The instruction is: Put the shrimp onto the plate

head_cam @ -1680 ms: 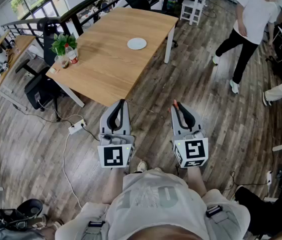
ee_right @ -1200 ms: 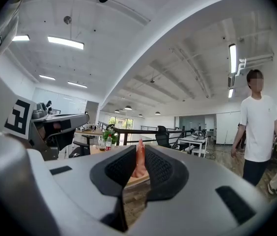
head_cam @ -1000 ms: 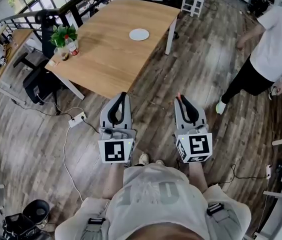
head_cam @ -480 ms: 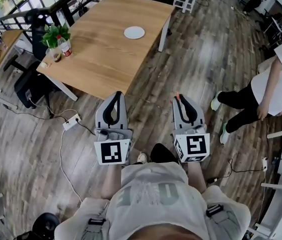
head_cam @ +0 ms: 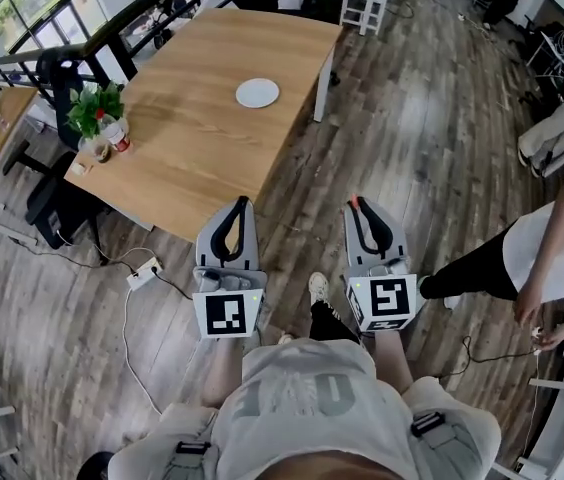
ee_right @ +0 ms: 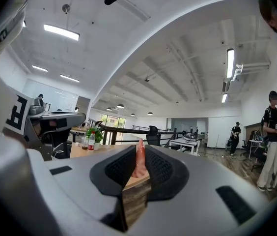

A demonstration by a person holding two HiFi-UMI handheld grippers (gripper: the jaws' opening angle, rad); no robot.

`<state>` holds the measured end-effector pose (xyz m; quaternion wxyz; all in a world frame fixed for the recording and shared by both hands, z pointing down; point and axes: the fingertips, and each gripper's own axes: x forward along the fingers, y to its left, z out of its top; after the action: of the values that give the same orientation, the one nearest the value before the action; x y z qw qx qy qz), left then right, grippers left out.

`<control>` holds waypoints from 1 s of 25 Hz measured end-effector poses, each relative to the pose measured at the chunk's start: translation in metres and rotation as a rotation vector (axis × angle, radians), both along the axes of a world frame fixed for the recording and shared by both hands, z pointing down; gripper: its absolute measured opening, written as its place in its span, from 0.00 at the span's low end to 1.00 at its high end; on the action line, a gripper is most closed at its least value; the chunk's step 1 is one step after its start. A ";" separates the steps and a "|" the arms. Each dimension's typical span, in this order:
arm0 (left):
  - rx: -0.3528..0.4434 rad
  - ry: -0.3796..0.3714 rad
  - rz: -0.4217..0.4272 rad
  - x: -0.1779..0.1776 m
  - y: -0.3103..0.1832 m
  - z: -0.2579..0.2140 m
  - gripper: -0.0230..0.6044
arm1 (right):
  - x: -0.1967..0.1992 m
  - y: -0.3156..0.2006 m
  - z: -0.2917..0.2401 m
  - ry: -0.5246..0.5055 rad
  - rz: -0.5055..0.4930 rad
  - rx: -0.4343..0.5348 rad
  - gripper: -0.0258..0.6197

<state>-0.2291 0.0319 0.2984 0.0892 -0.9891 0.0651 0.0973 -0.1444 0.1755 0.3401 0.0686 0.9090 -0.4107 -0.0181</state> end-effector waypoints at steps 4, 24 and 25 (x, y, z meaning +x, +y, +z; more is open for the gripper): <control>0.014 0.004 -0.024 0.050 -0.008 -0.003 0.05 | 0.053 -0.010 -0.003 -0.001 -0.033 0.013 0.14; 0.033 -0.034 -0.160 0.226 -0.035 -0.004 0.05 | 0.248 -0.058 0.015 -0.047 -0.194 -0.014 0.14; 0.036 -0.036 -0.163 0.230 -0.038 -0.002 0.05 | 0.253 -0.062 0.019 -0.054 -0.200 -0.014 0.14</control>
<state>0.0010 -0.0062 0.2960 0.1156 -0.9803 0.1421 0.0732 0.1083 0.1130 0.3587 0.0619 0.8631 -0.5012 0.0024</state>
